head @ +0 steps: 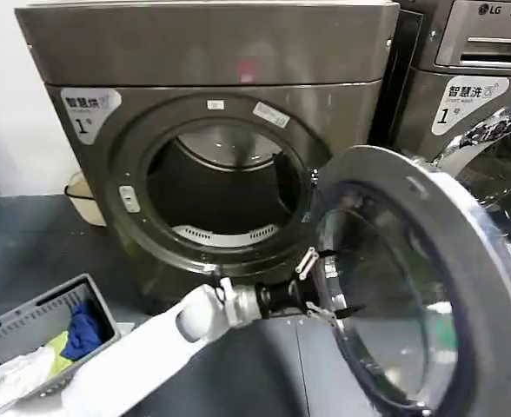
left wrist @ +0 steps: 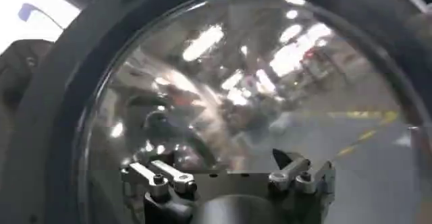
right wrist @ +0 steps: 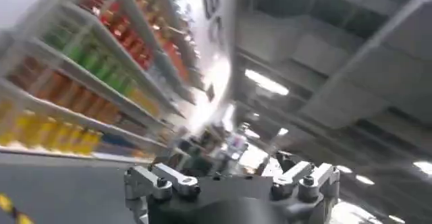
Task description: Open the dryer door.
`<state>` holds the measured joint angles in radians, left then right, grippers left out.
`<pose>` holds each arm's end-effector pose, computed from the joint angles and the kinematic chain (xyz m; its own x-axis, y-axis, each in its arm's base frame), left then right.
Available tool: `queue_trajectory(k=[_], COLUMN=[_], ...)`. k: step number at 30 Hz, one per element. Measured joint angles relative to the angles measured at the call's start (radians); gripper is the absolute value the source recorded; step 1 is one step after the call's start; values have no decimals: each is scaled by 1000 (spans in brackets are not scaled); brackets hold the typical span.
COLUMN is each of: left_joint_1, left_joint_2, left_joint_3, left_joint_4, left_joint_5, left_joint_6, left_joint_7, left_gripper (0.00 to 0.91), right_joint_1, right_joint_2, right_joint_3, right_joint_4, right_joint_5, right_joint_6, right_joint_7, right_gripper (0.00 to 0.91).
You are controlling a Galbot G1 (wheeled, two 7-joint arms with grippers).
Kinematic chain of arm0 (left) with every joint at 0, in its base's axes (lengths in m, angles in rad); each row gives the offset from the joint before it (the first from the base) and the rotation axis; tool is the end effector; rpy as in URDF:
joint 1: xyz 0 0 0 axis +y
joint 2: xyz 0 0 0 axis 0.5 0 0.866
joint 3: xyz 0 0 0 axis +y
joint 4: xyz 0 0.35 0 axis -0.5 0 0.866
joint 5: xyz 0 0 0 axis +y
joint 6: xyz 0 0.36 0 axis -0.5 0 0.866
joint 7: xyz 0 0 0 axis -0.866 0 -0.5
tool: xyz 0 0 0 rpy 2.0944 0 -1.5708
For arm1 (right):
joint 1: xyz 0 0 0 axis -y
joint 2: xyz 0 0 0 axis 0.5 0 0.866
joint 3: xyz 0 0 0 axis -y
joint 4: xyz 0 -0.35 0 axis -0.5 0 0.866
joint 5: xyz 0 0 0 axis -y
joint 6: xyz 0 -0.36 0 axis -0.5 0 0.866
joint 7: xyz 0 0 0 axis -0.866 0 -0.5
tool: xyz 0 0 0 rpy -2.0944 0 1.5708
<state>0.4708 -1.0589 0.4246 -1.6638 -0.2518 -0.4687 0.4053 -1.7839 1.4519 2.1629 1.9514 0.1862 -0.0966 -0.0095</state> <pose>0.4034 -0.0988 -0.2371 -0.1242 0.9681 -0.2176 0.7530 0.2348 0.6146 -0.1347 -0.3568 -0.1144 -0.2369 0.9179 -0.3185 0.8420 0.0304 -0.5386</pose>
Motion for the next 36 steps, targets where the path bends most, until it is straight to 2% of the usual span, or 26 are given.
queue_trajectory(k=[8, 11, 19, 25, 28, 36], left_joint_1=[-85, -110, -152, -155, -156, -141], left_joint_2=[-77, -106, -166, -168, -167, -144], left_joint_3=[76, 85, 86, 88, 88, 74], left_joint_4=[84, 114, 180, 180, 179, 143], left_joint_5=[34, 44, 42, 38, 36, 22], left_joint_6=[13, 23, 24, 24, 24, 43], left_joint_7=[-35, -47, -48, -44, -44, -38], left_gripper=[907, 907, 907, 907, 907, 907], right_joint_1=[8, 5, 6, 8, 11, 15], right_joint_2=[24, 28, 27, 29, 27, 22], right_joint_3=[65, 77, 88, 86, 88, 103], right_joint_4=[-56, -76, -86, -64, -62, -85], right_joint_5=[-76, -78, -61, 34, 54, 66], right_joint_6=[-16, -15, -25, -97, -122, -125], right_joint_7=[63, 66, 64, 60, 69, 88], right_gripper=[907, 907, 907, 907, 907, 907])
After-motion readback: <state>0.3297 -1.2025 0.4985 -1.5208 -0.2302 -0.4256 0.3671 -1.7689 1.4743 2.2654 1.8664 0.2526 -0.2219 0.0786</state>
